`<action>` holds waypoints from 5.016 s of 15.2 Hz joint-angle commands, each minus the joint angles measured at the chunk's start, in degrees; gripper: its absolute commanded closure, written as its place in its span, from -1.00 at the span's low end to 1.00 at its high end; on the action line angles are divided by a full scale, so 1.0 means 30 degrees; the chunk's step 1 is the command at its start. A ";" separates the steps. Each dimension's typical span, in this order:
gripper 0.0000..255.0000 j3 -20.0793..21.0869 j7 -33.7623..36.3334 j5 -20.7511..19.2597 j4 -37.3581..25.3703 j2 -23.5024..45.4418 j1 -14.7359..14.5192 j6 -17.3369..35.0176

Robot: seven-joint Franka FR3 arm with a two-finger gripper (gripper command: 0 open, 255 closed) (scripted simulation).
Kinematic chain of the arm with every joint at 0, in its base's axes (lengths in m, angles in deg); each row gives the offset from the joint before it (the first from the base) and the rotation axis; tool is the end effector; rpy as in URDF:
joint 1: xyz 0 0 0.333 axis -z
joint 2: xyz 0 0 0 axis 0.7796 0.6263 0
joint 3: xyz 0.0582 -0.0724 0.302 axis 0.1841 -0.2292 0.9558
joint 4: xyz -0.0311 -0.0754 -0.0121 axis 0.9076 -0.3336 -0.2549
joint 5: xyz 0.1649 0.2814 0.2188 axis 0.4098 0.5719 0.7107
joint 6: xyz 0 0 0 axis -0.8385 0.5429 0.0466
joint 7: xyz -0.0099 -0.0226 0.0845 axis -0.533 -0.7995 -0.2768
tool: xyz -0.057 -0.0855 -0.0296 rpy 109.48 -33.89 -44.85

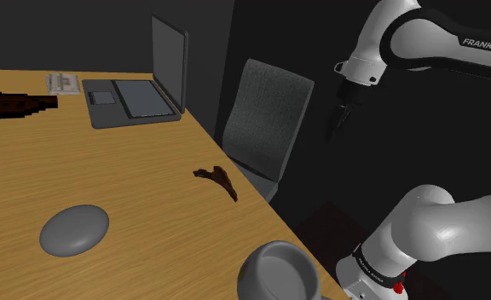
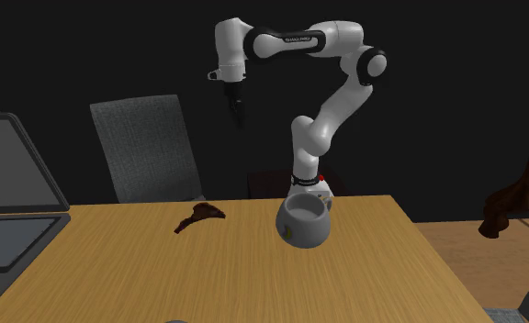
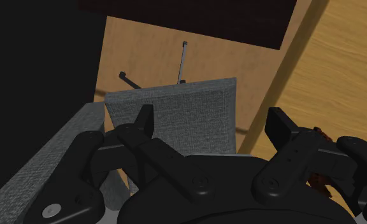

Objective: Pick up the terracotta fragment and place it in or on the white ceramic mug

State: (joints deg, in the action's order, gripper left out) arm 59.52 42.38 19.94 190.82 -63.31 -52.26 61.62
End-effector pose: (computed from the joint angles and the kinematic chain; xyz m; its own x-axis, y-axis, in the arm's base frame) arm 0.3006 0.0064 0.5619 0.9844 0.1732 -0.0315 0.1713 -0.9836 -0.0565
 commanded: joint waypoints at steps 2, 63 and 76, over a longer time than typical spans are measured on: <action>-1.00 0.0464 0.0390 0.0181 -0.0029 0.0314 -0.0171 0.0354; 1.00 1.0764 1.1854 -0.3951 -0.8952 1.5137 -0.2067 0.5387; 1.00 1.0735 1.1227 -0.3627 -1.1868 1.4727 -0.2050 0.2178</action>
State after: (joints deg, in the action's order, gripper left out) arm 91.73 76.18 9.14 156.16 -19.30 -58.43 68.96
